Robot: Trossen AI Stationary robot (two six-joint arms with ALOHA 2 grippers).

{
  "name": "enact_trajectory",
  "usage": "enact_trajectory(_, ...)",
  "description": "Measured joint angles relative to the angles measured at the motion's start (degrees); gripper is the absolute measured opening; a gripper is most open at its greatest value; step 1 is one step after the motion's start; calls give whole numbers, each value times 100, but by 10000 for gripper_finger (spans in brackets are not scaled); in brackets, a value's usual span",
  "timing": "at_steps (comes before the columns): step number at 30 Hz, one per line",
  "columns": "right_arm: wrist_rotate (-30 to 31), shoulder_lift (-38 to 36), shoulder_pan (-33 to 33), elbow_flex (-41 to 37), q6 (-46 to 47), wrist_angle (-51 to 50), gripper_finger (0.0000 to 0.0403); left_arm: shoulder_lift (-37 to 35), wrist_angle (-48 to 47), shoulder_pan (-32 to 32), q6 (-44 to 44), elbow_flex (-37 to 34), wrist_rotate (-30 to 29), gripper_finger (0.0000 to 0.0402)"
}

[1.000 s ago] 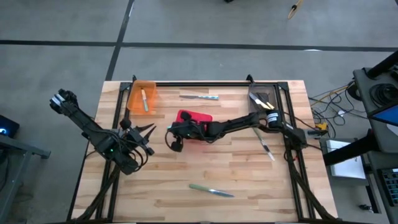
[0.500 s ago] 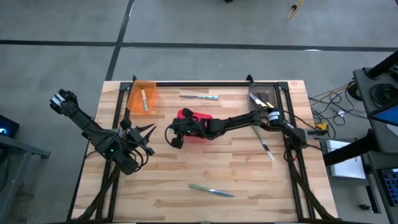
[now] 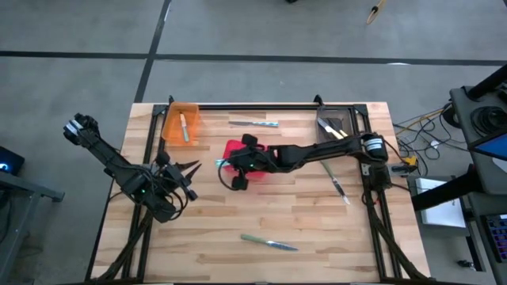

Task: Sort silverware by color (type)
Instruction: Put the bottom green table knife into the orange bin

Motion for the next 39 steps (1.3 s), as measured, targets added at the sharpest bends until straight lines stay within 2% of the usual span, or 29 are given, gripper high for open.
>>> enact_trajectory(8,-6,-601,-12,-19,258,-1292,9,67,54,0,185,16,58,37)
enact_trajectory(15,-66,-1326,278,-19,1622,-2671,9,147,74,0,524,673,329,37)
enact_trajectory(20,-94,-1737,569,-21,2486,-3535,9,443,117,-2,75,1060,408,37)
enact_trajectory(24,-391,-1884,679,-21,2891,-4012,9,838,176,-13,-156,1214,652,37)
enact_trajectory(32,-1096,-1888,703,-21,3189,-4371,9,1760,573,-13,-311,1270,1236,37)
enact_trajectory(39,-1230,-1855,702,-21,2773,-4738,9,2249,681,-13,-721,1270,1982,37)
